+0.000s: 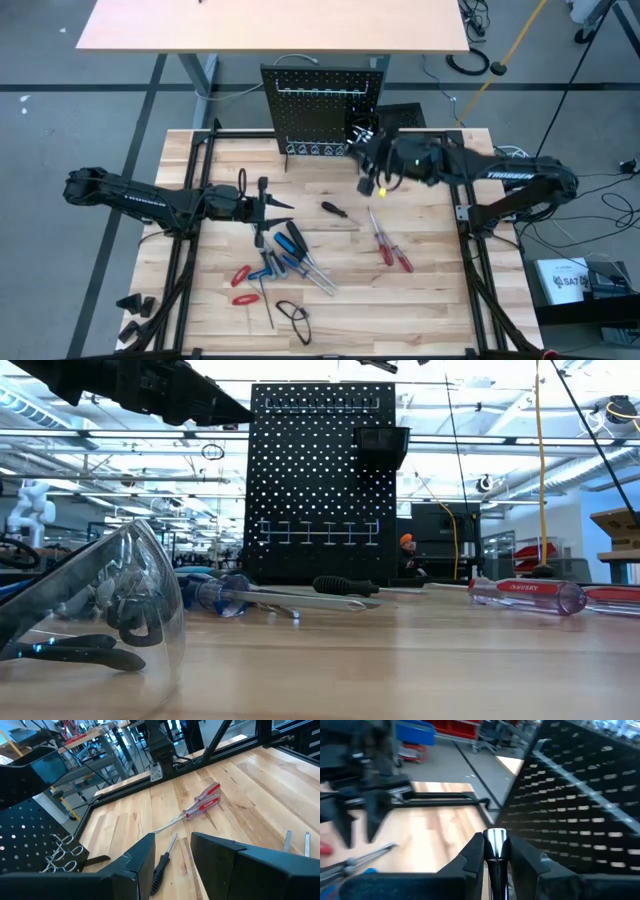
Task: Hang tools onto peg board
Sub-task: Put the extension bar into the black bin on the pegboard
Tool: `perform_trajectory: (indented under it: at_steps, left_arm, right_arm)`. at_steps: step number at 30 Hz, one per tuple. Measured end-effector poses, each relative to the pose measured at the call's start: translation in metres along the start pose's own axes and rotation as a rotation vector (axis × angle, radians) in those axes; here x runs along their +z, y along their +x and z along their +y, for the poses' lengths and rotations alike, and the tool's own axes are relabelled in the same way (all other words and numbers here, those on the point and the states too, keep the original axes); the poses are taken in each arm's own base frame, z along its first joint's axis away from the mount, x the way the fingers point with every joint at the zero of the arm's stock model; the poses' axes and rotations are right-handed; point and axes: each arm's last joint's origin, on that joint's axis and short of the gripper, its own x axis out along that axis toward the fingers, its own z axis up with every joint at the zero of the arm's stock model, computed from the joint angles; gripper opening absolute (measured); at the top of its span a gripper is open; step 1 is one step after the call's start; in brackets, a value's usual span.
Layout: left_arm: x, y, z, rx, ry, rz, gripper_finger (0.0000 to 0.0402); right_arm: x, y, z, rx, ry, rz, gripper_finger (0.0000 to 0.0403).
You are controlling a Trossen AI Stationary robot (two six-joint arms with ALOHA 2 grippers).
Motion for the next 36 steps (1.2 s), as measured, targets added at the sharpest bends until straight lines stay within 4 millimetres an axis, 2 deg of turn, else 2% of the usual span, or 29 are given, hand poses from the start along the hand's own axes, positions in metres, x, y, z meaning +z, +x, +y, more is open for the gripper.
perform_trajectory:
  at_steps: [4,13,23,36]
  left_arm:
    - [0.000,0.000,0.000,0.000,0.000,0.000,0.0134]
    - [0.000,0.000,0.000,-0.001,0.000,0.003,0.0134]
    - [0.000,0.000,0.000,-0.001,0.000,0.004,0.0134]
    - [-0.001,0.000,0.000,-0.004,0.004,0.010,0.0134]
  right_arm:
    - [0.010,0.002,-0.021,-0.061,0.007,0.038,0.0056]
    - [-0.003,0.015,-0.052,-0.161,0.019,0.132,0.0055]
    - [-0.019,0.045,-0.057,-0.187,0.011,0.215,0.0055]
    - [-0.025,0.053,-0.062,-0.204,0.009,0.241,0.0065]
